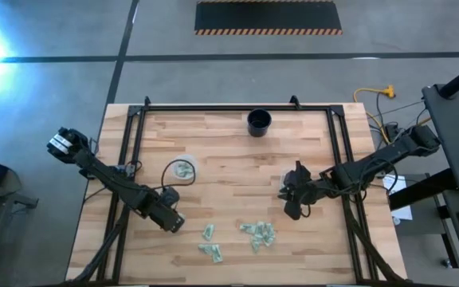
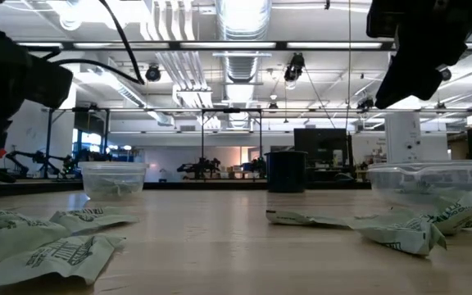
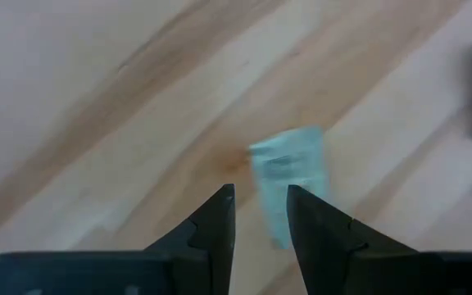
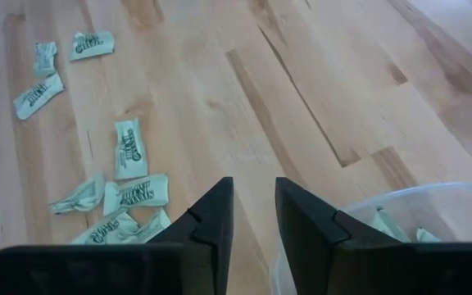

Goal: Pick and place items into bin
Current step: Put the white sweetener packet into the left transparent bin

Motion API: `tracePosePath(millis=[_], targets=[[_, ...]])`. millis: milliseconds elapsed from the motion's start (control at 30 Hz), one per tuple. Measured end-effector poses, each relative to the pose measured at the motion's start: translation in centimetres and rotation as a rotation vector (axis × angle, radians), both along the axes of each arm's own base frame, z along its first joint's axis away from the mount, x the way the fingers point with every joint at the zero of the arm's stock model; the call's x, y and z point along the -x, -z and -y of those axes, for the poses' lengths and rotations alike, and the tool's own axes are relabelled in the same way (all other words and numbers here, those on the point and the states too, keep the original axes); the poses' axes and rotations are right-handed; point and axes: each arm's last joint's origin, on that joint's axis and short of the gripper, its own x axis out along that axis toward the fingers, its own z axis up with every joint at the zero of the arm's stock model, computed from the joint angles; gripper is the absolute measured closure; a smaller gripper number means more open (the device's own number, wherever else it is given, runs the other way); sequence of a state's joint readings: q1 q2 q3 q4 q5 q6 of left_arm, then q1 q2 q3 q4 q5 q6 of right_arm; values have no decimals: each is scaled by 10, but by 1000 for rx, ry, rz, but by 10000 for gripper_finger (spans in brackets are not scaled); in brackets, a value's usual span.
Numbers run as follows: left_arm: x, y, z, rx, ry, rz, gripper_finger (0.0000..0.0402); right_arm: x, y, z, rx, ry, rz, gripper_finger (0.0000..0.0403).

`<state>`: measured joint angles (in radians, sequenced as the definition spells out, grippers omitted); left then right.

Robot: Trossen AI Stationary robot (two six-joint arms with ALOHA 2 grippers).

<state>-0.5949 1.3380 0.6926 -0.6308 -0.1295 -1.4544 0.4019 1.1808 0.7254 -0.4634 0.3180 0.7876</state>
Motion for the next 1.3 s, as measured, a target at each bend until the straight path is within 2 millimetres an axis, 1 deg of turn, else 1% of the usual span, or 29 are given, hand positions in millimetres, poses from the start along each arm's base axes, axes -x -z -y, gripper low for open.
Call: tracePosePath(millis=[100,300,400,567,833,1033,1167,1300], targets=[[-4,-1,2,21,15,40,284,0,0,0,5,-7,2,321],[-6,4,4,16,-5,25,211,0,0,0,8,-11,4,322],[-10,8,6,19,-9,30,180,0,0,0,8,-12,4,325],[-19,17,11,35,-13,53,148,0,0,0,12,-16,3,330],[-24,28,15,22,-35,1,141,0,0,0,13,-17,4,328],[-28,27,17,-6,-37,-50,142,-1,0,0,12,-17,6,335],[-27,26,15,-17,-40,-73,155,-1,0,0,11,-17,7,333],[-26,26,14,-23,-41,-83,180,-1,0,0,20,-7,14,330]])
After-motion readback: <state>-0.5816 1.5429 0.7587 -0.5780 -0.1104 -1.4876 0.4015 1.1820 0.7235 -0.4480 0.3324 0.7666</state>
